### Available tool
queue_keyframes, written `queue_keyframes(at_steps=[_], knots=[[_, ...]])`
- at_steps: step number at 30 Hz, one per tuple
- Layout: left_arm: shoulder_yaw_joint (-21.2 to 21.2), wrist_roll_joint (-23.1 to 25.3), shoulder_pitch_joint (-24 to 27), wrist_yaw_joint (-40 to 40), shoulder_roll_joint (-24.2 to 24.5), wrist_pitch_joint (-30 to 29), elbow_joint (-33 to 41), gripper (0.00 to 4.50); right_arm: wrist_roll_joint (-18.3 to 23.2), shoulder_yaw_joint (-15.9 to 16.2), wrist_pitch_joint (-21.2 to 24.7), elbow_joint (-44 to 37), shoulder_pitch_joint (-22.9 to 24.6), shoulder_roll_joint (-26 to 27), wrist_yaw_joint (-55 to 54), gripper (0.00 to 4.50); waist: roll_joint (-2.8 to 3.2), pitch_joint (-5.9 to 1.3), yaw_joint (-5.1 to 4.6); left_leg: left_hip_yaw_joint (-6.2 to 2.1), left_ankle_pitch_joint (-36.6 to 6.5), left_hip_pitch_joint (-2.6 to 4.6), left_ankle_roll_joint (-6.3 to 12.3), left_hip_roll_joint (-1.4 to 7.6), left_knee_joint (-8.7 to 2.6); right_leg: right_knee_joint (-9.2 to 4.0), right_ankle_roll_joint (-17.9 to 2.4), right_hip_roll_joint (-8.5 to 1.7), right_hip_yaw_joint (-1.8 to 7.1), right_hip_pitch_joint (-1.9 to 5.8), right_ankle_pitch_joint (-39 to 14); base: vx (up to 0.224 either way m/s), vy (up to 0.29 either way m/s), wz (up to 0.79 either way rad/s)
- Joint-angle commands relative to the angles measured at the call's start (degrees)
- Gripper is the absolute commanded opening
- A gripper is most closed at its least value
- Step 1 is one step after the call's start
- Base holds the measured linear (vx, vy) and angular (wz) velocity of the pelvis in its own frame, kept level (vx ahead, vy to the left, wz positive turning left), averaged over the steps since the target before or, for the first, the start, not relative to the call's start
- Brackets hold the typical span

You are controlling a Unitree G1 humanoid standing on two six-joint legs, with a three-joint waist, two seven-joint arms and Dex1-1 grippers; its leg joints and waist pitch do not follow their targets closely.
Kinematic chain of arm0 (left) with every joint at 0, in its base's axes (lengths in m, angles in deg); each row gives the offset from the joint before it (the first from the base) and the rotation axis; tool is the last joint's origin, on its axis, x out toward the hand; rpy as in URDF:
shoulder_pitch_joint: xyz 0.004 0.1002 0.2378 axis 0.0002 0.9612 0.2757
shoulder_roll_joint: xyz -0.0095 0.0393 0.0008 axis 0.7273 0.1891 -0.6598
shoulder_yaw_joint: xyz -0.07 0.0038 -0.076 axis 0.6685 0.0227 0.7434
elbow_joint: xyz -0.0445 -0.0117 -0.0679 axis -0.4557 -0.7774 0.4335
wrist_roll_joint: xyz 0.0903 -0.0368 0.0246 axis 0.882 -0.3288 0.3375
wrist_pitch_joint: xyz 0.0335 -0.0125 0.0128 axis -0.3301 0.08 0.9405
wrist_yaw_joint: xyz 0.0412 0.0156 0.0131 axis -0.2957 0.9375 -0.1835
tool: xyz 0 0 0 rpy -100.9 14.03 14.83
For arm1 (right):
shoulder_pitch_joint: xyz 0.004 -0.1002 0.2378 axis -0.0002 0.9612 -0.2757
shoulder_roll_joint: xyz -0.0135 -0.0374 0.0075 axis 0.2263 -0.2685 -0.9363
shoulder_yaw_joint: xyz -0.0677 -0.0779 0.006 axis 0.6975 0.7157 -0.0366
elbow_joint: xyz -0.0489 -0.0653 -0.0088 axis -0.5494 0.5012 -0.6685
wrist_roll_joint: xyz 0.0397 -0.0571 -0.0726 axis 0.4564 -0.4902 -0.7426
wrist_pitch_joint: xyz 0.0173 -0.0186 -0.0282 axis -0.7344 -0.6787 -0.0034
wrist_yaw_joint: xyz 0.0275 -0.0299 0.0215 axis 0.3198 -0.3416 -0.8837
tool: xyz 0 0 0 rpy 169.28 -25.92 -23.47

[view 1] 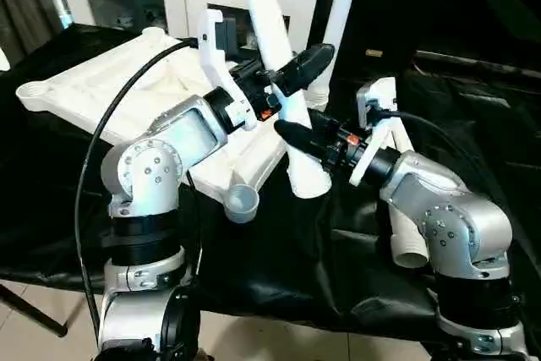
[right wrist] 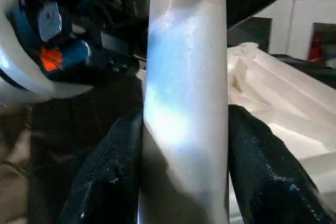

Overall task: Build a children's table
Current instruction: Pick table leg

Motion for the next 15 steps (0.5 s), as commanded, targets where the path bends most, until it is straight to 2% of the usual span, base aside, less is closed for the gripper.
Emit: queue_keyframes(at_steps=[1,4,8,10,15], knots=[[0.39,-1.92,-1.75,1.87,-1.07,-0.75,0.97,4.50,-4.18,1.94,-2.22,2.13,0.03,-1.32,-2.06,1.88,-0.04,-4.18,0.00,-0.43,-9.19,0.46,-1.18,1.53,-3.44,-5.11,-4.00,-4.23,2.81,3.05,-15.56,0.000,0.000,0.00],[1.03,-2.20,-2.02,2.99,-1.43,-0.64,0.60,4.50,-7.33,4.01,-4.47,3.54,-0.33,-1.59,-3.95,1.88,-0.10,-4.18,0.05,-0.43,-9.19,0.37,-1.29,1.51,-3.38,-5.13,-3.75,-4.26,2.82,3.03,-15.84,0.000,0.000,0.00],[0.76,-1.60,-1.80,4.47,-1.40,-0.79,0.27,4.50,-9.11,5.27,-5.95,4.66,-0.86,-0.37,-6.94,1.88,-0.08,-4.15,-0.02,-0.51,-9.72,0.40,-1.26,1.53,-3.46,-5.15,-3.16,-4.19,2.78,2.94,-16.51,0.000,0.000,0.00],[1.49,-2.33,-1.95,6.01,-1.99,-1.09,0.03,4.22,-9.54,6.07,-6.36,4.96,-1.17,0.18,-7.88,1.88,-0.01,-4.17,-0.11,-0.53,-10.08,0.45,-1.34,1.55,-3.48,-5.10,-3.18,-4.14,2.80,2.91,-16.17,0.000,0.000,0.00],[1.35,-1.38,-1.93,7.62,-1.56,-0.97,-0.41,3.86,-10.21,7.35,-7.19,5.35,-1.24,0.89,-8.42,1.87,-0.07,-4.17,-0.01,-0.54,-9.89,0.47,-1.25,1.57,-3.51,-4.95,-3.15,-4.13,2.81,2.95,-14.69,0.000,0.000,0.00]])
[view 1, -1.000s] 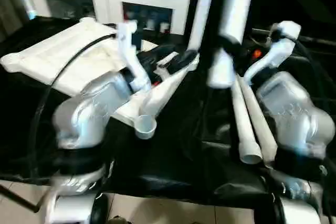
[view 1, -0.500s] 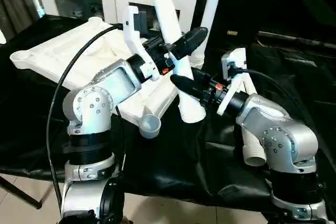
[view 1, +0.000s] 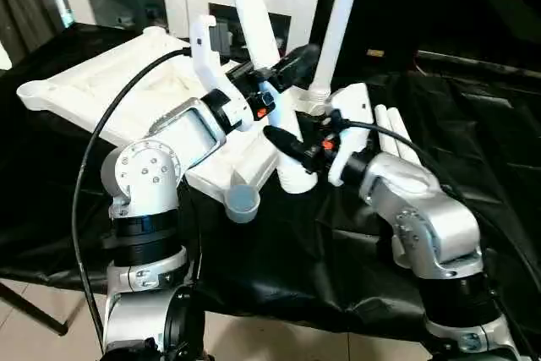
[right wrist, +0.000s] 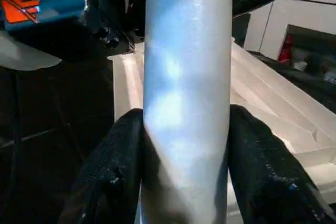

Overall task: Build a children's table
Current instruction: Pick table leg

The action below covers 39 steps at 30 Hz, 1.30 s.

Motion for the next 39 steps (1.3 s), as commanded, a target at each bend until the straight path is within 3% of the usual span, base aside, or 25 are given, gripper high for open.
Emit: queue_keyframes(at_steps=[1,22,23,28,30,33,39], knots=[[-1.24,-0.68,-1.83,0.31,-0.30,-0.42,0.40,3.70,-1.42,-0.42,0.21,1.53,-0.54,-0.32,-1.74,1.87,0.00,-4.16,-0.10,-0.53,-9.92,0.51,-1.29,1.56,-3.51,-4.92,-3.10,-4.13,2.83,2.96,-14.85,0.000,0.000,0.00],[-5.42,2.02,0.13,-0.46,2.57,0.90,0.71,2.19,-1.23,0.26,-0.60,2.46,-1.36,-0.14,-3.13,1.87,-0.12,-4.19,-0.18,-0.57,-10.06,0.58,-1.68,1.65,-3.59,-4.81,-2.48,-4.17,2.88,2.89,-14.62,0.000,0.000,0.00],[-5.42,2.02,0.13,-0.46,2.57,0.90,0.71,2.14,-1.23,0.26,-0.60,2.46,-1.36,-0.14,-3.13,2.43,-0.13,-4.19,-0.21,-0.57,-9.99,0.58,-1.73,1.64,-3.60,-4.76,-2.64,-4.15,2.88,2.89,-14.20,0.000,0.000,0.00],[-5.79,0.15,0.26,-3.62,4.29,-0.14,1.18,1.98,1.95,-0.83,1.23,2.21,-1.65,-0.83,-0.53,2.90,-0.14,-4.17,-0.08,-0.47,-9.84,0.66,-1.85,1.63,-3.57,-4.64,-3.55,-4.15,2.90,2.90,-13.68,0.000,0.000,0.00],[-6.31,-0.37,0.32,-5.72,5.40,-0.35,1.17,1.89,3.53,-1.73,2.40,2.11,-2.10,-1.35,0.68,3.02,-0.40,-4.16,-0.14,-0.48,-9.88,0.61,-1.69,1.56,-3.60,-4.63,-3.28,-4.14,2.90,2.97,-13.93,0.000,0.000,0.00],[-7.99,-1.80,0.03,-13.25,9.82,-0.55,0.70,1.87,8.26,-2.55,6.70,0.69,-3.07,-5.84,7.73,3.28,-0.49,-4.15,-0.01,-0.46,-9.36,0.68,-1.30,1.55,-3.56,-4.60,-3.16,-4.06,2.91,3.06,-13.71,0.000,0.000,0.00],[-11.61,-2.22,-0.11,-23.98,15.91,-0.30,1.26,1.86,13.98,-4.17,13.52,-0.23,-4.03,-10.36,13.54,3.31,-0.71,-4.10,0.14,-0.37,-8.66,0.70,-1.22,1.64,-3.58,-4.66,-4.07,-4.28,2.91,3.05,-14.71,0.000,0.000,0.00]])
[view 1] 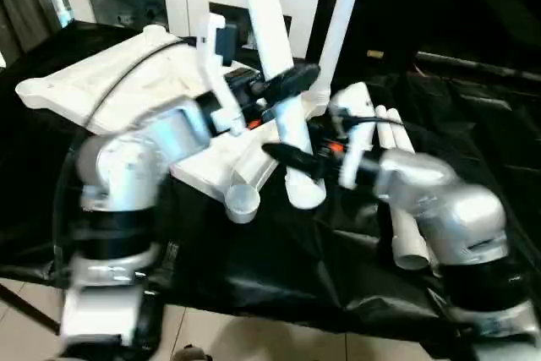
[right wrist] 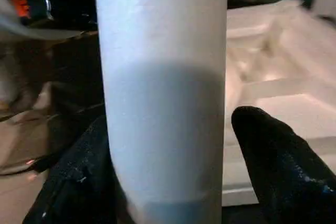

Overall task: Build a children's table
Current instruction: Pick table leg

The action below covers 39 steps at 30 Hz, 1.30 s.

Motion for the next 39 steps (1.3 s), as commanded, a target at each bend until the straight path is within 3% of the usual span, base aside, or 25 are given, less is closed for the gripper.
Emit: queue_keyframes(at_steps=[1,2,11,21,34,35,39], knots=[[-2.93,0.76,-0.40,-5.72,2.93,0.34,0.86,1.86,3.71,-2.53,4.47,-1.49,-1.18,-3.32,3.67,3.31,-0.09,-4.15,0.12,-0.40,-8.68,0.71,-1.28,1.71,-3.60,-4.57,-3.94,-4.30,2.93,3.11,-15.07,0.000,0.000,0.00],[-3.11,0.74,-0.49,-6.29,3.29,0.37,0.72,1.85,4.15,-2.40,4.88,-1.66,-1.17,-3.77,4.34,3.31,0.08,-4.11,0.17,-0.44,-8.94,0.83,-1.37,1.80,-3.66,-4.55,-3.62,-4.27,2.97,3.05,-15.65,0.000,0.000,0.00],[-8.66,1.43,-2.01,-15.33,7.53,2.40,-0.33,1.85,6.34,2.56,8.75,-4.29,0.20,-10.30,11.15,3.31,-0.24,-4.16,0.36,-0.39,-8.46,0.67,-2.26,1.90,-3.56,-4.52,-4.81,-4.56,2.94,3.05,-15.89,0.000,0.000,0.00],[-11.42,2.03,-3.54,-18.66,7.28,3.59,-1.72,1.85,4.38,6.26,7.44,-4.44,0.60,-11.35,11.45,3.31,-0.18,-4.21,0.44,-0.39,-8.57,0.65,-2.59,1.88,-3.46,-4.53,-5.30,-4.57,2.95,3.14,-15.92,0.000,0.000,0.00],[-11.54,2.11,-3.88,-19.61,6.80,3.86,-2.46,1.85,3.66,7.33,5.72,-4.02,1.17,-11.24,10.41,3.31,-0.19,-4.24,0.39,-0.39,-8.73,0.63,-2.59,1.84,-3.40,-4.47,-5.82,-4.52,2.91,3.18,-15.40,0.000,0.000,0.00],[-11.42,2.05,-3.86,-19.52,6.73,3.81,-2.47,1.85,3.67,7.36,5.65,-3.96,1.16,-11.21,10.38,3.05,-0.12,-4.27,0.42,-0.41,-8.60,0.66,-2.61,1.88,-3.39,-4.39,-5.92,-4.52,2.91,3.16,-15.14,0.000,0.000,0.00],[-11.05,1.82,-3.88,-19.22,6.59,3.69,-2.68,1.85,3.80,7.49,5.34,-3.64,1.17,-11.07,10.44,2.72,-0.08,-4.26,0.38,-0.41,-8.84,0.65,-2.60,1.89,-3.39,-4.34,-6.31,-4.52,2.91,3.19,-14.46,0.000,0.000,0.00]])
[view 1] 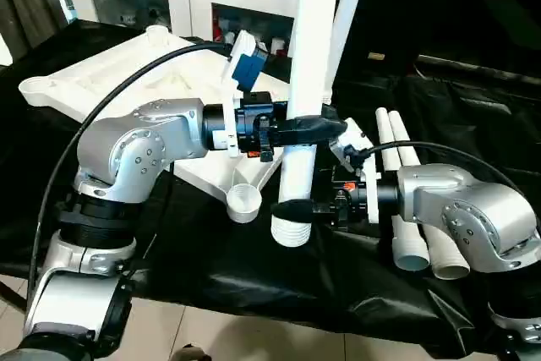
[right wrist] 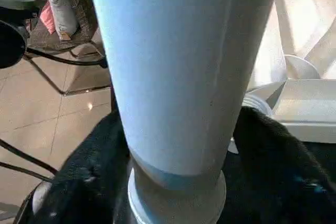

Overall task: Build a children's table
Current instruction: Pick table leg

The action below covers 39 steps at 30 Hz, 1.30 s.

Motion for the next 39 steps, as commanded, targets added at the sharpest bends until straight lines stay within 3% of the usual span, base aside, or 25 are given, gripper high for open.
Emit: queue_keyframes(at_steps=[1,10,20,21,25,27,28,29,30,31,35,36,39], knots=[[0.21,-0.37,-1.71,-0.15,-0.39,0.27,0.06,1.85,-0.07,0.35,-0.58,-0.12,0.00,0.03,-0.05,2.61,0.29,-4.20,0.19,-0.40,-8.87,0.65,-2.53,1.87,-3.45,-4.44,-6.29,-4.49,2.90,3.17,-14.53,0.000,0.000,0.00],[0.90,-0.92,-1.72,0.14,-0.78,0.04,-0.22,1.85,0.22,0.10,-0.75,0.50,0.51,0.72,-0.17,1.94,0.38,-4.21,0.18,-0.45,-9.14,0.63,-2.62,1.89,-3.48,-4.41,-6.40,-4.52,2.87,3.18,-14.60,0.000,0.000,0.00],[1.13,-0.30,-1.95,0.95,-0.97,0.22,-0.63,1.85,-0.08,-0.12,-1.29,1.15,0.92,1.04,-0.24,1.89,0.47,-4.23,0.19,-0.45,-9.19,0.66,-2.62,1.88,-3.46,-4.41,-6.46,-4.49,2.88,3.16,-14.31,0.000,0.000,0.00],[1.43,-0.60,-2.13,1.26,-1.13,-0.33,-0.95,2.55,-0.34,-0.25,-1.69,1.34,0.99,1.15,-0.52,1.89,0.40,-4.27,0.24,-0.41,-9.05,0.60,-2.61,1.85,-3.39,-4.37,-6.49,-4.54,2.91,3.24,-14.04,0.000,0.000,0.00],[2.77,-2.11,-2.36,1.27,-1.83,-0.86,-1.36,2.61,-0.54,-0.69,-2.18,1.59,1.02,1.60,-1.22,1.89,0.47,-4.28,0.20,-0.43,-9.05,0.59,-2.67,1.82,-3.38,-4.34,-6.84,-4.49,2.87,3.27,-13.82,0.000,0.000,0.00],[4.60,-1.26,-2.17,3.18,-3.46,3.08,-1.87,2.98,-0.65,-1.23,-2.66,1.79,1.11,2.15,-1.94,1.89,0.41,-4.25,0.19,-0.44,-9.16,0.55,-2.59,1.82,-3.38,-4.51,-6.86,-4.55,2.86,3.32,-13.91,0.000,0.000,0.00],[4.60,-1.26,-2.17,3.18,-3.46,3.08,-1.87,3.00,-0.65,-1.23,-2.66,1.79,1.11,2.15,-1.94,1.89,0.42,-4.25,0.22,-0.46,-9.16,0.52,-2.59,1.82,-3.38,-4.55,-6.89,-4.61,2.87,3.36,-13.92,0.000,0.000,0.00],[6.88,-0.26,-2.27,6.40,-5.54,7.39,-2.74,2.99,-0.77,-1.85,-3.16,2.11,1.15,2.72,-2.75,1.89,0.72,-4.30,0.26,-0.53,-9.38,0.58,-2.64,1.87,-3.40,-4.42,-6.92,-4.55,2.83,3.33,-13.77,0.000,0.000,0.00],[6.88,-0.26,-2.27,6.40,-5.54,7.39,-2.74,2.98,-0.77,-1.85,-3.16,2.11,1.15,2.72,-2.75,1.89,0.46,-4.26,0.18,-0.46,-9.76,0.54,-2.56,1.83,-3.33,-4.66,-6.85,-4.54,2.81,3.31,-13.72,0.000,0.000,0.00],[10.12,-0.67,-2.67,9.75,-8.07,11.44,-3.60,2.98,-0.90,-2.83,-3.89,2.68,1.16,3.69,-4.11,1.89,0.54,-4.32,0.26,-0.54,-9.77,0.53,-2.63,1.85,-3.38,-4.54,-6.78,-4.61,2.80,3.43,-13.79,0.000,0.000,0.00],[15.04,-2.97,-3.86,14.80,-11.07,13.24,-4.77,2.98,-0.98,-4.32,-4.94,3.43,1.12,5.20,-6.25,1.89,0.45,-4.38,0.25,-0.58,-9.65,0.51,-2.56,1.83,-3.29,-4.45,-7.16,-4.52,2.72,3.38,-12.77,0.000,0.000,0.00],[19.04,-4.24,-5.31,19.22,-12.74,15.75,-6.85,2.98,-0.87,-6.36,-6.10,4.25,0.94,7.33,-9.21,1.89,0.66,-4.34,0.18,-0.54,-9.74,0.43,-2.60,1.76,-3.25,-4.41,-7.38,-4.54,2.76,3.31,-12.55,0.000,0.000,0.00],[21.79,-5.16,-5.81,21.36,-13.68,18.97,-7.86,2.98,-0.80,-8.39,-7.44,4.93,0.82,9.54,-12.57,1.89,0.66,-4.33,0.13,-0.67,-10.49,0.42,-2.70,1.64,-3.33,-4.73,-6.26,-4.54,2.61,3.43,-14.64,0.000,0.000,0.00]])
